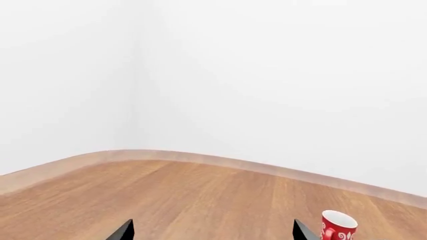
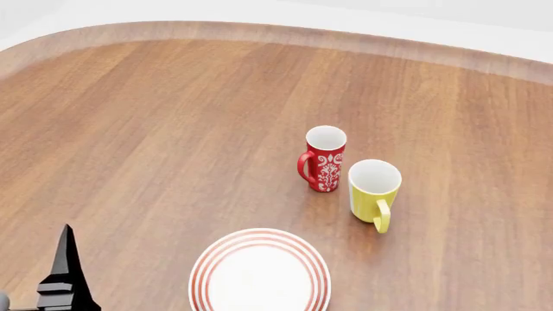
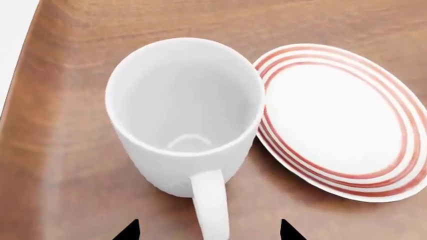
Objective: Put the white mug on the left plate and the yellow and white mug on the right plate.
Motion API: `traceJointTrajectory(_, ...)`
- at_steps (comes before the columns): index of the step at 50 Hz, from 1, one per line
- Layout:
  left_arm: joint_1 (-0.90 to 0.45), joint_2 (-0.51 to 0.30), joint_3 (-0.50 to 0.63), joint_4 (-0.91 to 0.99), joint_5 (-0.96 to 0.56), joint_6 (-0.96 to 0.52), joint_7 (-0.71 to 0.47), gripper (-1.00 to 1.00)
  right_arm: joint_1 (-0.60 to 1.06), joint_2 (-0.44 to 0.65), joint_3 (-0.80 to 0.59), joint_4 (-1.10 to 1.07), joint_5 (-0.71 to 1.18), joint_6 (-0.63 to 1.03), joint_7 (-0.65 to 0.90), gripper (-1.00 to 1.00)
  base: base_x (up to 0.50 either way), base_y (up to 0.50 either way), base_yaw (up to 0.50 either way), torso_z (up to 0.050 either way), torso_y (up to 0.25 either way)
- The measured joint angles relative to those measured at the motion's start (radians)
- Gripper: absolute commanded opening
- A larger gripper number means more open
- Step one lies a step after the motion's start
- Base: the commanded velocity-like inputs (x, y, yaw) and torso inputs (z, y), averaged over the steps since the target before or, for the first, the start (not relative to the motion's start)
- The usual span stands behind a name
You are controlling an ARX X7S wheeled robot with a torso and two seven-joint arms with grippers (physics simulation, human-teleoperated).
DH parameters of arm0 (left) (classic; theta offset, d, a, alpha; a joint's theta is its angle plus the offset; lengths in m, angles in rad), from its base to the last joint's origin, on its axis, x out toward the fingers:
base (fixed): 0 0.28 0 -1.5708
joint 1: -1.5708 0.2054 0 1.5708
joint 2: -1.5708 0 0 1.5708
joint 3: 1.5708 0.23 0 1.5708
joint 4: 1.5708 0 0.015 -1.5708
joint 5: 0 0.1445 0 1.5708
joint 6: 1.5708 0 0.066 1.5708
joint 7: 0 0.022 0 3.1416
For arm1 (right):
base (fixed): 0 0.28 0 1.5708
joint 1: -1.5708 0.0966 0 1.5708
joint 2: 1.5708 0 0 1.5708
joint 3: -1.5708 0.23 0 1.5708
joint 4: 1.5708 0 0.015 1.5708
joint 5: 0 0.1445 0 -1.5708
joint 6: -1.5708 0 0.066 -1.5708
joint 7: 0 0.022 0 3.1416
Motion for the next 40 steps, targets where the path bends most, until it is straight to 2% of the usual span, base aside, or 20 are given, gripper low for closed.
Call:
traceJointTrajectory(37,0.006,-0.018,-0.003,0.031,-0.014,-0.004,-0.025,1.00,0.039,-0.065,-0.037,0.203,-0.020,-0.078,-0.035,1.00,0.00,0.00,0.00,0.000,0.000)
traceJointTrajectory(38,0.006,-0.018,-0.003,0.032,-0.015,-0.005,-0.026,1.00,0.040,-0.066,-0.037,0.207,-0.020,-0.080,-0.036,-1.00,0.00,0.00,0.00,0.000,0.000)
traceJointTrajectory(40,0.006,-0.019,-0.003,0.032,-0.016,-0.005,-0.027,1.00,0.041,-0.069,-0.038,0.214,-0.020,-0.082,-0.037,-1.00,0.00,0.00,0.00,0.000,0.000)
